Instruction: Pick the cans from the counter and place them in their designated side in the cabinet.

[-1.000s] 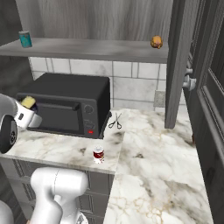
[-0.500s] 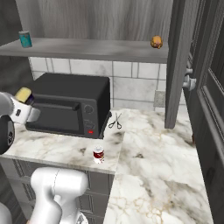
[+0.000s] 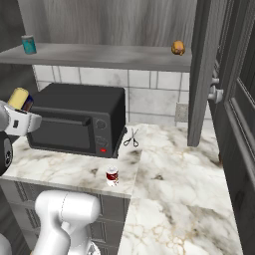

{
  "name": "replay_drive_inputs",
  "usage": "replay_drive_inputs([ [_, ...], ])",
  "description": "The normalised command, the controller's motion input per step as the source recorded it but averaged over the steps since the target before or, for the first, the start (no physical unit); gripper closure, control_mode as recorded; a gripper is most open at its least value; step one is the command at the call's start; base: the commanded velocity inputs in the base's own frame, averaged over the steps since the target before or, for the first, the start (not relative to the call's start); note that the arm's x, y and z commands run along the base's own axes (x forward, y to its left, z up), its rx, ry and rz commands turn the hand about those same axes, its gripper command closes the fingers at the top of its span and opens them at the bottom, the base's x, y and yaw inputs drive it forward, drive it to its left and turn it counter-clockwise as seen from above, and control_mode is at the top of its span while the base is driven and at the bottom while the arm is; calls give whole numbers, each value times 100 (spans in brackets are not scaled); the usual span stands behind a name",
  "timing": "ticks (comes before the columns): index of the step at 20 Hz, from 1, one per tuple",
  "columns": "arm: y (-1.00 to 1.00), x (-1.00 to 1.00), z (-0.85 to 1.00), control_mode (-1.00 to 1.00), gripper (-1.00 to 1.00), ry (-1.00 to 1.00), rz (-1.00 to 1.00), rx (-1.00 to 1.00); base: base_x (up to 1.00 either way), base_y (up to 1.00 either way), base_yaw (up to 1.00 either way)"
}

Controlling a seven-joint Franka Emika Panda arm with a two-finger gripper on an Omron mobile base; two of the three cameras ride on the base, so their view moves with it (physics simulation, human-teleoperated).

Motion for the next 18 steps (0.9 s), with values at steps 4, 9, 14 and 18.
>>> replay_drive_inputs([
  [4, 0, -26, 27, -100, 100, -8, 2, 0, 0, 0, 0],
  [9, 0, -23, 24, -100, 100, 1, 2, 0, 0, 0, 0],
  [14, -4, -22, 25, -100, 100, 4, 4, 0, 0, 0, 0],
  [18, -3, -21, 23, -100, 100, 0, 5, 0, 0, 0, 0],
])
